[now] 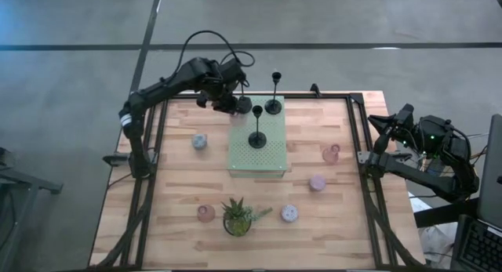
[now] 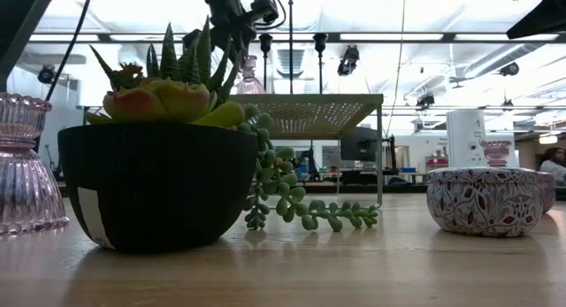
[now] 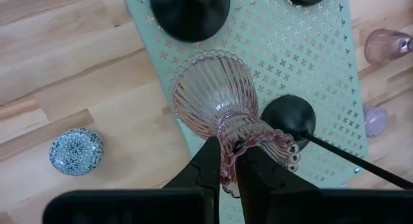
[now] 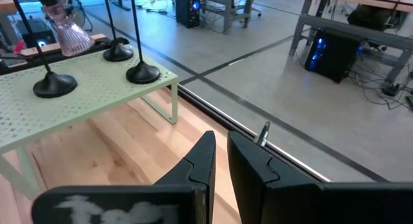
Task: Pick & Place candle stick holders
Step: Put the top pink glass candle holder on the shelf
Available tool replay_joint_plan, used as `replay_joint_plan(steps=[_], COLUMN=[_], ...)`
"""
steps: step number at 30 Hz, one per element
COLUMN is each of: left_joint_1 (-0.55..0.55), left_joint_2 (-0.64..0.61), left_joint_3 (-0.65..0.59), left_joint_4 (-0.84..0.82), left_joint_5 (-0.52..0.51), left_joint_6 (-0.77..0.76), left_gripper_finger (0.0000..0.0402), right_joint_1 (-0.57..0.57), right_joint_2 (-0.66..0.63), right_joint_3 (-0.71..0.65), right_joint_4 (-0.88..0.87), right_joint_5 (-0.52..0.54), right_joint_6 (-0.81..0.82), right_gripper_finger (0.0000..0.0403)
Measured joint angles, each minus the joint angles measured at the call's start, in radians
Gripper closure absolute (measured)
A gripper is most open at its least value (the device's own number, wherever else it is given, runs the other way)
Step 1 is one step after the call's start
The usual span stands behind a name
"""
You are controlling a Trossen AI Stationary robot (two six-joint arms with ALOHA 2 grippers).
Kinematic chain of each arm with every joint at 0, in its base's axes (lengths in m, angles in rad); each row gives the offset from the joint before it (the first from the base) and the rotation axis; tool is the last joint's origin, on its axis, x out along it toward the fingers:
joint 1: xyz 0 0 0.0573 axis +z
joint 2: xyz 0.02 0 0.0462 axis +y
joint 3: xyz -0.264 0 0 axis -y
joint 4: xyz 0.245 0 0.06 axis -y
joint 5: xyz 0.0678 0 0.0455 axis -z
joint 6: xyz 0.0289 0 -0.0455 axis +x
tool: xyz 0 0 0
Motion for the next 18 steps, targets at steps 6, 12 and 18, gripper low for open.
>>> replay_joint_plan(steps=[6, 12, 18], left_joint_1=[-0.004, -0.004, -0.004], left_joint_2=[0.018, 0.039, 0.041], left_joint_3=[0.000, 0.000, -0.001], left_joint_4=[0.011, 0.008, 0.005], left_joint_5=[0.000, 0.001, 0.001], left_joint_6=[0.020, 0.020, 0.019], left_gripper_finger=[0.0372, 0.0372, 0.0372], right_joint_1=[0.000, 0.000, 0.000], right_joint_2=[0.000, 0.000, 0.000], right_joint_3=[0.000, 0.000, 0.000], right_joint_4=[0.000, 0.000, 0.000], right_joint_5=[0.000, 0.000, 0.000], right_joint_6=[0.000, 0.000, 0.000], right_gripper_finger=[0.0369, 0.0369, 0.0369])
